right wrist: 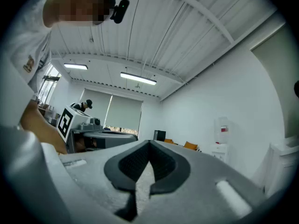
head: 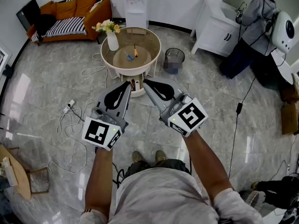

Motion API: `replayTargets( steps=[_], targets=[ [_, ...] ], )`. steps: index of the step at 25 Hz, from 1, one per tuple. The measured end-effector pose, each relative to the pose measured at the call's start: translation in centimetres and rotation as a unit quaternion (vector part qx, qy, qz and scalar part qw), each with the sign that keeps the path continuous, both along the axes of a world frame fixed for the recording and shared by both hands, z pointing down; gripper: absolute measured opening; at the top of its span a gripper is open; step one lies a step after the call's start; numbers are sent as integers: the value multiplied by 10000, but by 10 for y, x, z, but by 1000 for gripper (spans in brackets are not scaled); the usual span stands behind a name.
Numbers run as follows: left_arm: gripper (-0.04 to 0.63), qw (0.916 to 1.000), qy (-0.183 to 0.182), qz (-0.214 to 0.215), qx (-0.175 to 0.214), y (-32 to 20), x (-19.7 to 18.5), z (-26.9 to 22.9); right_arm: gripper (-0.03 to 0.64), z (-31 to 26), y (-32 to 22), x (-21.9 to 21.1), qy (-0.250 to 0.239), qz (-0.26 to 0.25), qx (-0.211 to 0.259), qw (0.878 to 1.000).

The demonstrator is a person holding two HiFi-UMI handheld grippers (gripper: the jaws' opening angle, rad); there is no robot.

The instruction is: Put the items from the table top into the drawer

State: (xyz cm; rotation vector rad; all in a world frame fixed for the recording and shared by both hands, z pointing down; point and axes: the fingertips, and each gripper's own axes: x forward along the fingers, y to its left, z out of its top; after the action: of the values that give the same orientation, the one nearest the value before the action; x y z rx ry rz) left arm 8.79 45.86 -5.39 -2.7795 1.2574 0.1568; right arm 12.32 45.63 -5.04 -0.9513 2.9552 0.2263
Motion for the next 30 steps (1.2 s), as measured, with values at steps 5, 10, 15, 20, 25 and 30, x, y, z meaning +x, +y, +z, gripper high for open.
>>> replayTargets(
  steps=[5,10,15,20,25,30],
  targets=[
    [0,10000,3,-7,16,3,-9,3,-2,3,5,-9,-141,-79,-61,9999],
    [0,10000,-40,-1,34,3,-23,7,0,8,4,-22,-156,3,-63,9999],
    [0,10000,-10,-12,27,-3,-45,9,0,10,1,-43,-142,69,-60,9999],
    [0,10000,39,39,77,-11,-61,13,-1,12,-2,-62,3,201,115,9997],
    [0,9999,91,23,92,-26,-77,16,-1,17,-14,-74,75,303,195,9993],
    [0,10000,66,-23,64,-43,-88,23,0,25,-34,-83,12,276,145,9995]
  ],
)
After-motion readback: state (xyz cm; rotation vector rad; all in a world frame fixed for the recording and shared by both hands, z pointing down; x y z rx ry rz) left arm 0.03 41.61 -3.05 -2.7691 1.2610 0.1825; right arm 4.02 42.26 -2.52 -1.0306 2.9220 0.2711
